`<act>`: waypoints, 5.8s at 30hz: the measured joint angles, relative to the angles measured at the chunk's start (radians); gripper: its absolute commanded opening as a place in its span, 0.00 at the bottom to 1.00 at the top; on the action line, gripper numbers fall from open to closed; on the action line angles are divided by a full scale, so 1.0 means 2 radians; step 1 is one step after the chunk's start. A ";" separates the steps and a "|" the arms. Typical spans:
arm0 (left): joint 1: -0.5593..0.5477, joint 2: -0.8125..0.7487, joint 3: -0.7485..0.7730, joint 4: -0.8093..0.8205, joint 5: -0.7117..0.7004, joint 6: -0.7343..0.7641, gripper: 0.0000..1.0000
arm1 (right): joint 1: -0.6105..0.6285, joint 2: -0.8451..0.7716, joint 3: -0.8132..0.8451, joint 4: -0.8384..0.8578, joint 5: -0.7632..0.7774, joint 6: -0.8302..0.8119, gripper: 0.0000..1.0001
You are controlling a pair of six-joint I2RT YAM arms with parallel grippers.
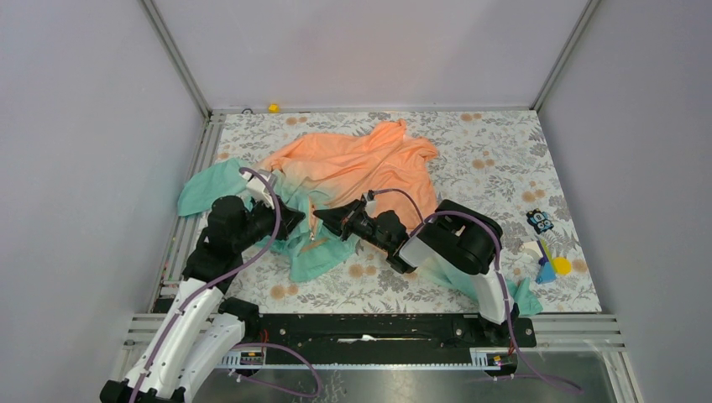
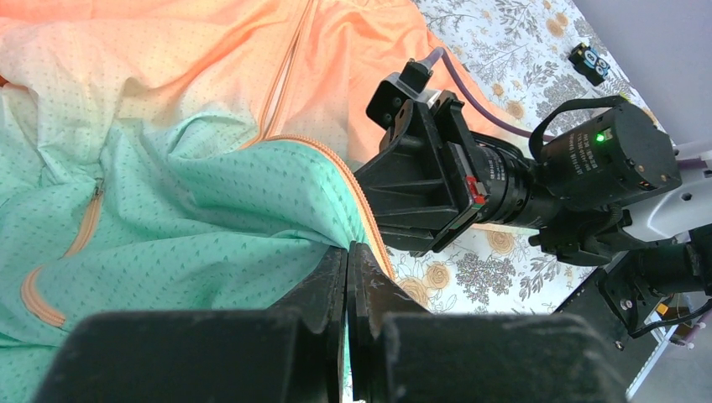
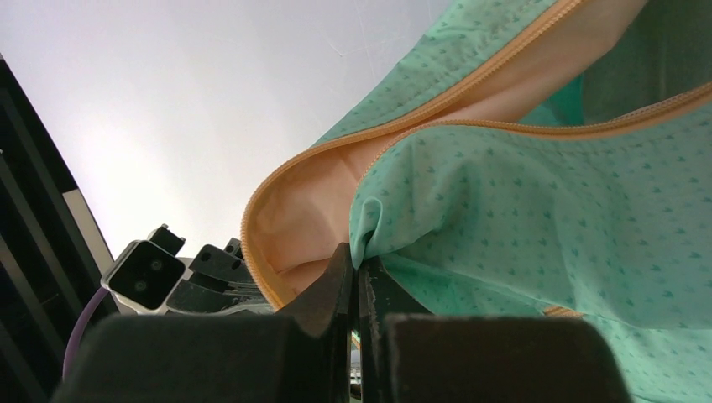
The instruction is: Zip up the jacket
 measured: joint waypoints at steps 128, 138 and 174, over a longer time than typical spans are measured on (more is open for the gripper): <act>-0.010 -0.100 -0.103 0.155 -0.103 -0.041 0.00 | -0.002 0.023 0.065 0.002 0.015 0.117 0.00; -0.010 -0.093 -0.103 0.155 -0.107 -0.039 0.00 | -0.002 0.023 0.065 0.002 0.015 0.117 0.00; -0.015 -0.083 -0.103 0.151 -0.116 -0.032 0.00 | -0.002 0.022 0.063 0.002 0.015 0.117 0.00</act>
